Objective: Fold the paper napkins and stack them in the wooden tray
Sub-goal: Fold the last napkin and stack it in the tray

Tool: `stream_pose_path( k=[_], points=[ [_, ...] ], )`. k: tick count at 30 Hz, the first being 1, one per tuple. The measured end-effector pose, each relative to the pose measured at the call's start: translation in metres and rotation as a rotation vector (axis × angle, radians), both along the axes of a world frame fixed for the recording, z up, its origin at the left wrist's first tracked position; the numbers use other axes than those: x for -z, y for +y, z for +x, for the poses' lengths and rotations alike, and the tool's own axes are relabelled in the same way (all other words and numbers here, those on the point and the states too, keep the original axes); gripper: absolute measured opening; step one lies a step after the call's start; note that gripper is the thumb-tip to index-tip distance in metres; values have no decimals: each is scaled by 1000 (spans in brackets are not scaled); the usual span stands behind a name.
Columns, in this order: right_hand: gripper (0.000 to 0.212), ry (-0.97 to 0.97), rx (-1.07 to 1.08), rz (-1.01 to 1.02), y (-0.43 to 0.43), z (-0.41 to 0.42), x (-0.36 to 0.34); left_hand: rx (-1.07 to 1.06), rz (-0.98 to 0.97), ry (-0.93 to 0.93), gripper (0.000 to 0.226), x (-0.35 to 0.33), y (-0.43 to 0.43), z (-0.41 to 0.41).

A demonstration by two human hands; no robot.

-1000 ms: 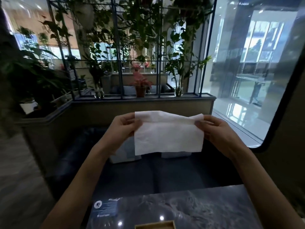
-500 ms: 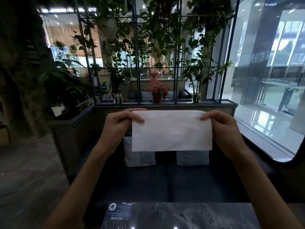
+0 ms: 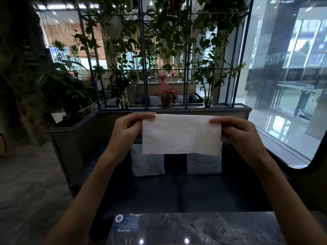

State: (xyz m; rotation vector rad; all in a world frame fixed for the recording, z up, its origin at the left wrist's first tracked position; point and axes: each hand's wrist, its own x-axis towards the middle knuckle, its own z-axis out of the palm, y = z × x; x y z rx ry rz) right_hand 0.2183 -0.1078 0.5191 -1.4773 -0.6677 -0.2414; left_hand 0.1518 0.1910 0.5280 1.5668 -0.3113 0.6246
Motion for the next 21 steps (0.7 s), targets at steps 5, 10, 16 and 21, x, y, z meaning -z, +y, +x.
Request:
stream_pose_path(
  k=[5, 10, 16, 21],
  points=[
    [41, 22, -25, -11, 2, -2, -5, 14, 30, -4, 36, 1, 2, 1],
    [16, -150, 188, -138, 15, 0, -7, -145, 33, 49, 30, 8, 5, 4],
    [53, -387, 41, -807, 44, 6, -62, -43, 351, 160, 45, 31, -24, 15],
    [68, -485, -51, -1089, 65, -4, -101, 220, 259, 245, 32, 32, -54, 15]
  ],
)
